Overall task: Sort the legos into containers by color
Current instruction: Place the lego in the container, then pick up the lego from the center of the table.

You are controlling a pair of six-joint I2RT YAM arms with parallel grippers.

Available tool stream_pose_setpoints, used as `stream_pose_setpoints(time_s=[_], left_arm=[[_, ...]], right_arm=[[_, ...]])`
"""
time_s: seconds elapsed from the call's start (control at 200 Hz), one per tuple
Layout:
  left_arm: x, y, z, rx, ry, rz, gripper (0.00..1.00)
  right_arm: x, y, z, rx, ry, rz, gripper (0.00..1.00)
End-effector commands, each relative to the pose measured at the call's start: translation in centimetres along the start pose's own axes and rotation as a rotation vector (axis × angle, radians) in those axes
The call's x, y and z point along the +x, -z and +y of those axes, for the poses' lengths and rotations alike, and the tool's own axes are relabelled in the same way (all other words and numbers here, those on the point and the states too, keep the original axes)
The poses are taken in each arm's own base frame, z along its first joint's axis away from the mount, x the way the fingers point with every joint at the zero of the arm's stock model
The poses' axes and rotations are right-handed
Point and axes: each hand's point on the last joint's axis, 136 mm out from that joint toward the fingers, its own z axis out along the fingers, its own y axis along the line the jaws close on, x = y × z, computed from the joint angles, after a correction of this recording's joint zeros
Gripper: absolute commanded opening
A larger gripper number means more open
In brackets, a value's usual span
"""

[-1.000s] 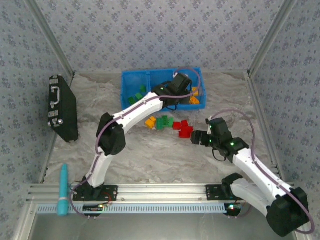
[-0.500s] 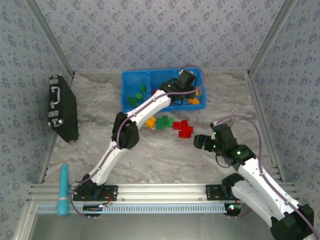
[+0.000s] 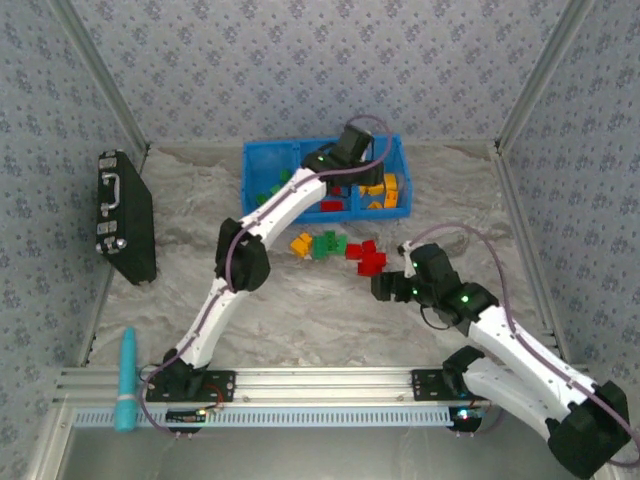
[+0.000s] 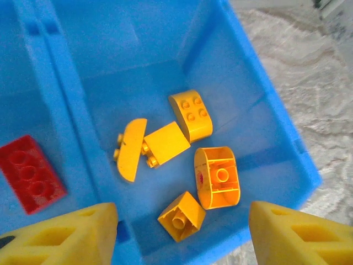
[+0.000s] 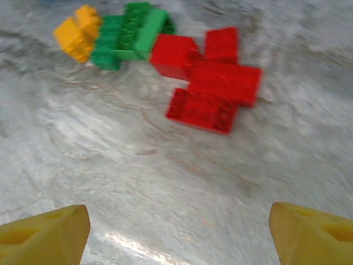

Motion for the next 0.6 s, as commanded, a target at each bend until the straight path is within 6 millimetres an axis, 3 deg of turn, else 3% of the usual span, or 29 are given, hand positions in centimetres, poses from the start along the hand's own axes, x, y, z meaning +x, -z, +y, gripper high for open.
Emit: stream_pose_setpoints(time_s=[0.0, 0.085, 0.195, 0.365, 0.405, 0.595], left_arm=[[-7.7, 12.1, -0.5, 0.084, -0.049, -0.171, 0.64], [-9.2, 16.8, 2.1, 0.047, -0.067, -0.243, 0.65], [-8.9, 21.7, 7.4, -0.037, -0.023, -0.306, 0.67], [-4.6, 27.8, 16.1, -0.181, 0.080, -0.318, 0.69], [-3.4, 29.3, 17.7, -0.212, 0.101, -0.323, 0.69], [1.8, 35.4, 22.1, -0.324, 0.147, -0.344, 0.72]], right_arm=[[-4.5, -0.2, 4.6, -0.122, 0.218, -0.070, 0.86], [-5.7, -1.6, 7.2, -0.142, 0.338, -0.030, 0.85], [-6.5, -4.4, 10.3, -0.177, 0.447, 0.031, 0.84], [-6.2, -9.6, 13.5, -0.198, 0.523, 0.163, 0.83], [-6.9, -10.7, 14.3, -0.190, 0.527, 0.182, 0.82], [-7.0, -15.6, 15.0, -0.105, 0.539, 0.316, 0.82]])
